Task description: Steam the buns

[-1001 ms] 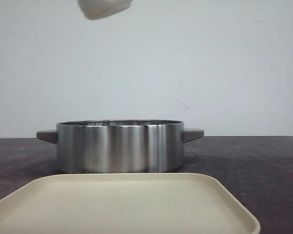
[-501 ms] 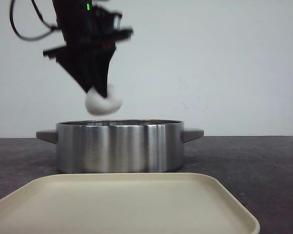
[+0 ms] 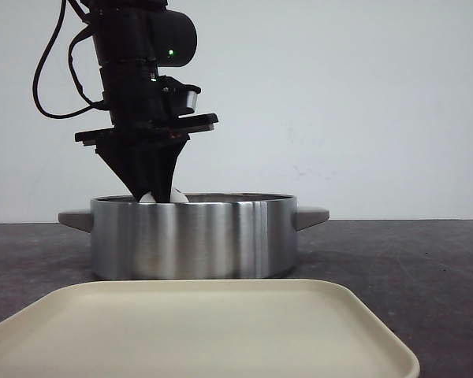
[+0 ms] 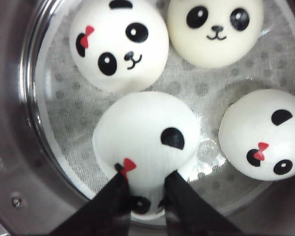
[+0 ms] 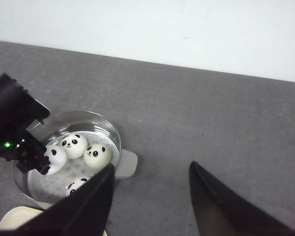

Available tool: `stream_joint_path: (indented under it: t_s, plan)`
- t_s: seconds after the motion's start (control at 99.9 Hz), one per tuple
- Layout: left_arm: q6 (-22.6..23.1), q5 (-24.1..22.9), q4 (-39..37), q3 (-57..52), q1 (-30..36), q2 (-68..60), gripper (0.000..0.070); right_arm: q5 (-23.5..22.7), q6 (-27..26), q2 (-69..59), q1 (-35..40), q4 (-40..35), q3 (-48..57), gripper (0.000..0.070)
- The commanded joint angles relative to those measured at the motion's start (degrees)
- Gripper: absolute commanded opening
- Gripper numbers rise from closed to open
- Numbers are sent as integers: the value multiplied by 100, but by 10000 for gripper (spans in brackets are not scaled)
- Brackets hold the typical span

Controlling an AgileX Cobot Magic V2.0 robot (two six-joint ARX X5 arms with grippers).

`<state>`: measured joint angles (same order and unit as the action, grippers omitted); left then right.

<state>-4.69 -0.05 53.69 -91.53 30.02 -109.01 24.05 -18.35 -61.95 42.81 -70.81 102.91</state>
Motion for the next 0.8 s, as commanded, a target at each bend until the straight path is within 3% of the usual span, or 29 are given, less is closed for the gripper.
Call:
stream_joint_path:
  t_s: [0.0,0.21,0.26,0.36,0.421,0.631,0.791]
  plan:
    - [-52,2,-33,-142,35,-197,38,24,-127,-50,61,0,103,296]
    - [-46,4,31,-142,37,-302,54,22,-229,-50,61,-4,103,296]
    - [-48,4,31,-142,37,-302,148,22,-236,-50,61,-2,103,296]
    - [-55,4,98,-142,37,-302,402,20,-286,-50,61,-2,103,296]
    - [-57,4,179,-144,37,-302,466,20,-315,-50,61,-13,103,296]
    - [-57,2,586,-297,35,-299,475,22,-356,-52,61,-101,103,296]
    - [-258,2,1119,-988,37,-267,474,203,-356,-50,63,-157,101,293]
